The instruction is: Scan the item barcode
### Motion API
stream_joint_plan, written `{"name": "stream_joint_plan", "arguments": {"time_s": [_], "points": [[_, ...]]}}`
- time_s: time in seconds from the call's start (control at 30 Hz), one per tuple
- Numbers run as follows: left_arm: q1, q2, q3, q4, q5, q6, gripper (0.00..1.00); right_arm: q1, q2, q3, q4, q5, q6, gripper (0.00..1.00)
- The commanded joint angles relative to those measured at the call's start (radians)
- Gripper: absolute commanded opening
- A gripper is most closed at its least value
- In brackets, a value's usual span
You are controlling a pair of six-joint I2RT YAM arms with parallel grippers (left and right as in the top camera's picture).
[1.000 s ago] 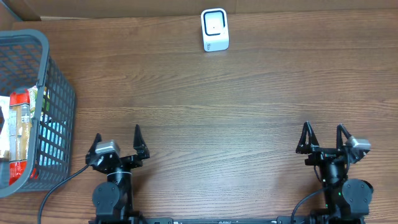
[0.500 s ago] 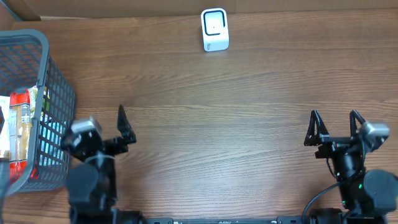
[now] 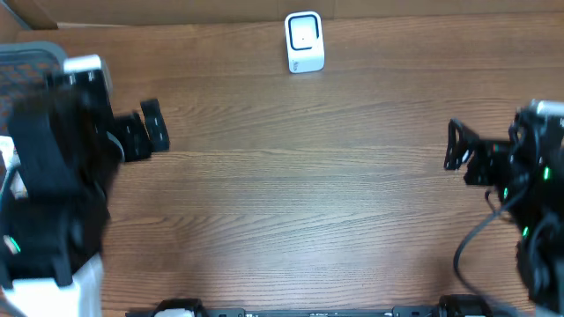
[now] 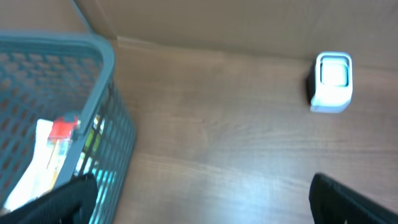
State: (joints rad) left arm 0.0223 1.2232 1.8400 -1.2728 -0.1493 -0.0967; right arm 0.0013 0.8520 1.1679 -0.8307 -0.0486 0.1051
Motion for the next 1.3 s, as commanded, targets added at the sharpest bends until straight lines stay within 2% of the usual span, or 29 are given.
{"name": "stream_joint_plan", "arguments": {"time_s": [0.0,0.13,0.3,0.47,0.57,0.7,0.9,1.03,1.1,1.17,1.2,1.27], "points": [[0.010,0.214,0.362,-0.175,0.027,0.011,1.00,-0.002,0.132,0.183,-0.117,-0.007,-0.005,1.00],[0.010,0.353,0.590,-0.267,0.026,0.019,1.00,-0.002,0.256,0.341,-0.246,-0.044,-0.005,1.00],[0.010,0.414,0.610,-0.264,0.027,0.031,0.99,-0.002,0.327,0.372,-0.251,-0.059,-0.005,1.00],[0.037,0.457,0.610,-0.324,0.004,0.024,1.00,-0.002,0.372,0.372,-0.260,-0.109,-0.002,1.00],[0.144,0.461,0.610,-0.370,0.005,-0.076,1.00,-0.002,0.388,0.372,-0.261,-0.159,-0.001,1.00],[0.375,0.458,0.610,-0.417,0.024,-0.171,1.00,-0.002,0.400,0.372,-0.262,-0.190,-0.002,1.00],[0.665,0.470,0.603,-0.417,0.107,-0.174,0.99,-0.002,0.401,0.372,-0.263,-0.190,-0.002,1.00],[0.770,0.482,0.548,-0.417,0.109,-0.224,1.00,-0.002,0.401,0.372,-0.264,-0.190,-0.002,1.00],[0.805,0.488,0.501,-0.411,0.104,-0.241,0.96,-0.002,0.402,0.372,-0.264,-0.190,-0.002,1.00],[0.826,0.490,0.453,-0.400,0.061,-0.288,0.97,-0.002,0.403,0.372,-0.263,-0.190,-0.002,1.00],[0.846,0.490,0.378,-0.368,-0.007,-0.360,0.97,-0.002,0.406,0.372,-0.264,-0.190,-0.002,1.00],[0.861,0.490,0.314,-0.322,-0.018,-0.376,0.97,-0.002,0.408,0.371,-0.269,-0.190,-0.002,1.00]]}}
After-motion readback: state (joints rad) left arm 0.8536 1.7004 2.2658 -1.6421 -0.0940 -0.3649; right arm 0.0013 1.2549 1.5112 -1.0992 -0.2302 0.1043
